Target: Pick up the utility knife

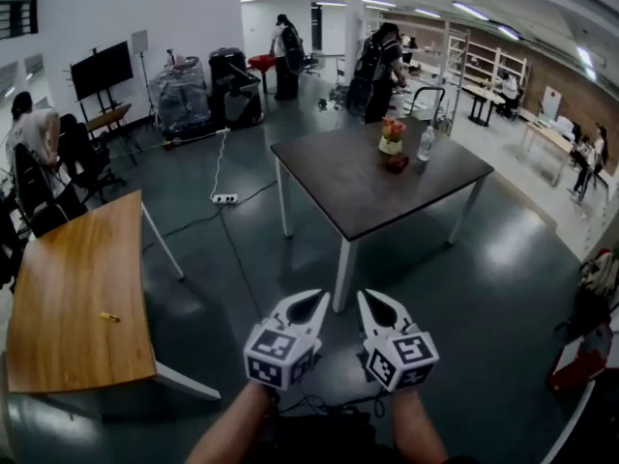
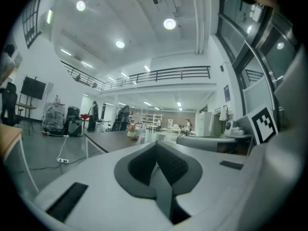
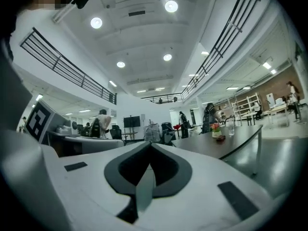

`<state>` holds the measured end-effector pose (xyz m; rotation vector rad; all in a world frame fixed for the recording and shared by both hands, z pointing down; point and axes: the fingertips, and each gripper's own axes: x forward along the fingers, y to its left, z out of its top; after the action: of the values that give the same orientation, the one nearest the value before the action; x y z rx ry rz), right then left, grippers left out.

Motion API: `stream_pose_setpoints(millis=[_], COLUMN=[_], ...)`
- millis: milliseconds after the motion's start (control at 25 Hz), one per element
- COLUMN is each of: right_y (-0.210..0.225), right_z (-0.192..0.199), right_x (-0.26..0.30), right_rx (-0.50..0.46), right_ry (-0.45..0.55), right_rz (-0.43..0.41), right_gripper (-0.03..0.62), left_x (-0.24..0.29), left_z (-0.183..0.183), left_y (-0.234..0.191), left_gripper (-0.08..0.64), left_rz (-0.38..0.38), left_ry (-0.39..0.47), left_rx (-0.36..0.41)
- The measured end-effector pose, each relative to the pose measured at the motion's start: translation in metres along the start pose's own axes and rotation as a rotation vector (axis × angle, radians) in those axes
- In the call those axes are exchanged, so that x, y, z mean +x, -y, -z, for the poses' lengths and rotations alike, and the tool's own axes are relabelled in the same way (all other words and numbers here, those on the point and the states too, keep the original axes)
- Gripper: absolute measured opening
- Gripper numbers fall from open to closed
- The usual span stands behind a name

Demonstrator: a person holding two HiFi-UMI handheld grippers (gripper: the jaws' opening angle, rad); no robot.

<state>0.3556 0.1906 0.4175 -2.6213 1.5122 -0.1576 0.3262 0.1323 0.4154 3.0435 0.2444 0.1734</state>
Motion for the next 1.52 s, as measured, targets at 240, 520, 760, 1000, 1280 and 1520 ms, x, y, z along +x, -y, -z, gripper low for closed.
stream_pose_setpoints(millis=[240,520,760,1000,1280,1520], right_y=[-0.057,-0.142,-0.216,-0.291,-0.384,-0.456], right_z=[0.015,0.030,0.047,0.067,0.090,0.108], right_x=[0.045,0.086,0.111,0.138,0.170,0.198], right_rx=[-0.010,-0.032,-0.072,-0.118,-0.167,-0.192], right_ry=[-0.056,-0.125,-0.170,-0.217,-0.258,-0.281], right_rz=[-0.200,-0.427,-0.597,-0.736,-0.874,-0.933], right_gripper=[0.011,0.011,0.011,0.011,0.011,0.011], left_x=[-0.051,-0.130,-0.204,-0.269,-0.343,-0.404], left_z=[0.008,0.026,0.048,0.064,0.081,0.094], left_y=[-0.054,-0.117,-0.164,-0.212,-0.267,-0.313], left_gripper=[0.006,0.006,0.006,0.006,0.006,0.006], left_rz=[-0.205,-0.463,-0.648,-0.787,-0.904,-0.978], left_ry=[-0.009,-0.033,-0.028,-0.006,0.006,0.003], left_rx=[-0.019,-0.053,-0.109,-0.165,-0.208,-0.240])
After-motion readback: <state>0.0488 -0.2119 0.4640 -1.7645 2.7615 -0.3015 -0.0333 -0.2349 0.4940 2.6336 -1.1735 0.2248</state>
